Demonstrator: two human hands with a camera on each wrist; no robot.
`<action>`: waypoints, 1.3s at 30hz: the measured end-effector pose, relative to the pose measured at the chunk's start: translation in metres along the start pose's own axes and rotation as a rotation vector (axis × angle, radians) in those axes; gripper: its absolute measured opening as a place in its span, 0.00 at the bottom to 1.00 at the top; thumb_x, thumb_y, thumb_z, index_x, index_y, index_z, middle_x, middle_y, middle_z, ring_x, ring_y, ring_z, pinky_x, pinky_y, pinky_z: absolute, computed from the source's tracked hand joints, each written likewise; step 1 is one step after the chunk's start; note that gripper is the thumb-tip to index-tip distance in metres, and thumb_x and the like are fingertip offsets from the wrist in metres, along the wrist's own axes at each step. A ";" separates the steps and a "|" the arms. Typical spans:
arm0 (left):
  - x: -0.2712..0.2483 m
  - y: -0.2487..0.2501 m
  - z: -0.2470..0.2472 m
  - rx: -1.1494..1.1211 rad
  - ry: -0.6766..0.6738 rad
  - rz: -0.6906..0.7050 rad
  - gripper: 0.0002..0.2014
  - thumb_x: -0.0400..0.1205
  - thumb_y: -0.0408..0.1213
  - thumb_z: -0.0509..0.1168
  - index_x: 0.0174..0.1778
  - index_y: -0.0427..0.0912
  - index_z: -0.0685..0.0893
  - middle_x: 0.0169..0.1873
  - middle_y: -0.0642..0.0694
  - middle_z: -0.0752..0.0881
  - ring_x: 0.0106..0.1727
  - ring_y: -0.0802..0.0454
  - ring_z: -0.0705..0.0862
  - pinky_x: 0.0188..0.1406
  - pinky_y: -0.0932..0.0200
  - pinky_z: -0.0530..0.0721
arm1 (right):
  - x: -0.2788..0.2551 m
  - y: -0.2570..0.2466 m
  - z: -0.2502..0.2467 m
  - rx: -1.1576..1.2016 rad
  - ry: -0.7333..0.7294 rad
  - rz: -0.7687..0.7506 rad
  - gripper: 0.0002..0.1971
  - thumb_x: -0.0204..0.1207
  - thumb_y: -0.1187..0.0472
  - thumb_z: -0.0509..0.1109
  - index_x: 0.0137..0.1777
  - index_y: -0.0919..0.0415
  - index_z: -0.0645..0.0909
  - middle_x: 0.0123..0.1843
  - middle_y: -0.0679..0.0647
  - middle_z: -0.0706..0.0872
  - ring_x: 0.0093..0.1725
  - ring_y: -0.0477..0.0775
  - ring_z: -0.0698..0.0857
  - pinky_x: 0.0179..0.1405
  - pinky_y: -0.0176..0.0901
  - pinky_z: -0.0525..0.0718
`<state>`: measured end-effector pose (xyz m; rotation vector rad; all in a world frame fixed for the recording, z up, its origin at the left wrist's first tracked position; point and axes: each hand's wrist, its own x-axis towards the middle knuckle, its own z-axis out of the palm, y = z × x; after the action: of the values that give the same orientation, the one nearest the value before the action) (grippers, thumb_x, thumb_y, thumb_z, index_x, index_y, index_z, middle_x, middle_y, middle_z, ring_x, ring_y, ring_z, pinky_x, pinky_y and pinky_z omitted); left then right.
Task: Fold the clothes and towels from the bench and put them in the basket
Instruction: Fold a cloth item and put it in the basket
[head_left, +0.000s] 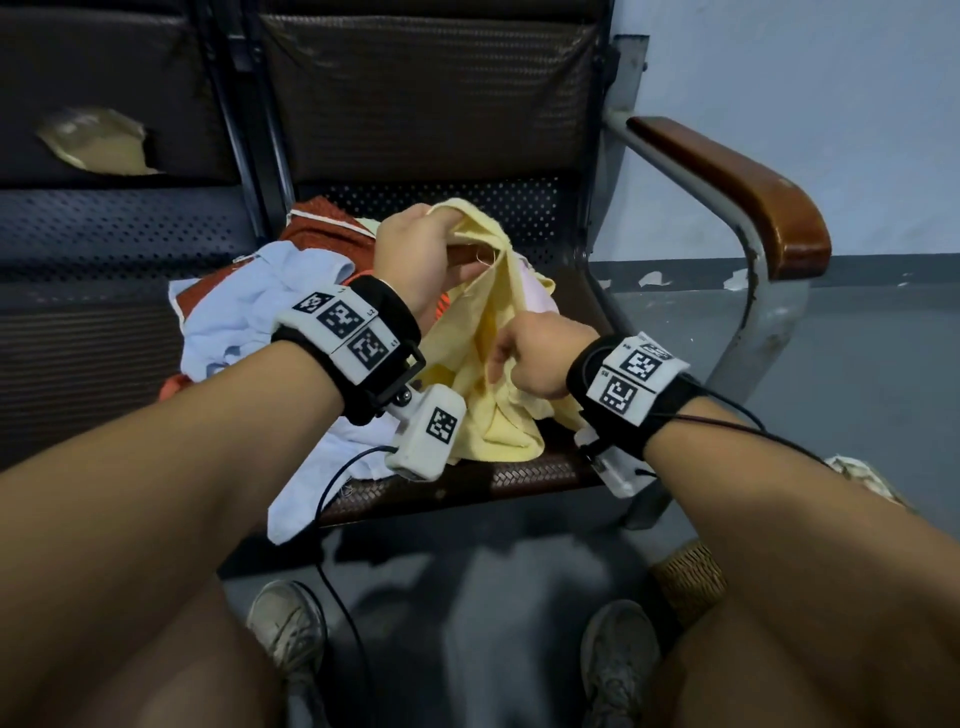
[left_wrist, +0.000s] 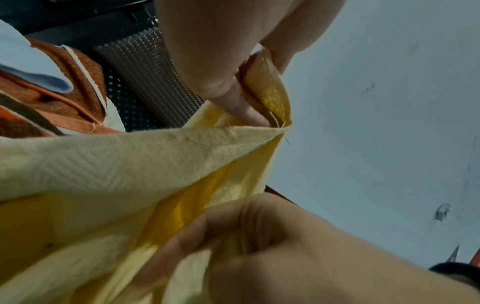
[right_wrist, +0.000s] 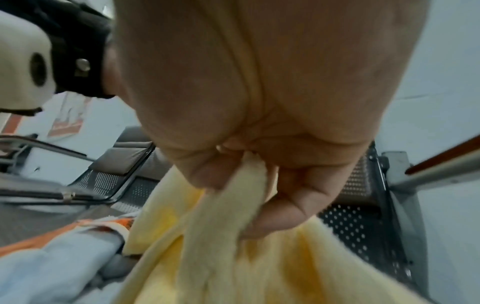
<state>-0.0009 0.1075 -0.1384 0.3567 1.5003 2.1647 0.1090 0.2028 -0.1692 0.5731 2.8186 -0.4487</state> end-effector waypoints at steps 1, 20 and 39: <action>-0.001 -0.001 -0.001 -0.006 -0.010 -0.008 0.06 0.83 0.30 0.61 0.47 0.33 0.83 0.38 0.37 0.91 0.39 0.44 0.92 0.39 0.53 0.89 | 0.003 0.000 0.001 0.040 0.019 0.019 0.11 0.75 0.58 0.65 0.46 0.48 0.89 0.47 0.46 0.88 0.55 0.54 0.85 0.60 0.56 0.85; 0.026 0.016 -0.037 0.320 0.263 0.218 0.12 0.82 0.34 0.61 0.32 0.44 0.73 0.37 0.38 0.79 0.40 0.41 0.84 0.40 0.39 0.90 | 0.029 0.007 -0.021 0.397 0.697 -0.025 0.15 0.76 0.48 0.60 0.30 0.51 0.75 0.28 0.44 0.76 0.31 0.49 0.76 0.32 0.44 0.72; 0.032 0.008 -0.079 0.420 0.342 0.042 0.09 0.85 0.35 0.53 0.42 0.45 0.77 0.38 0.44 0.82 0.37 0.47 0.85 0.34 0.51 0.90 | 0.013 0.044 -0.001 -0.204 0.408 0.215 0.12 0.80 0.50 0.65 0.44 0.59 0.74 0.41 0.57 0.78 0.39 0.62 0.78 0.40 0.49 0.77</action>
<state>-0.0674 0.0585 -0.1613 0.1578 2.1643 2.0015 0.1150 0.2458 -0.1825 1.0073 3.0742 0.0021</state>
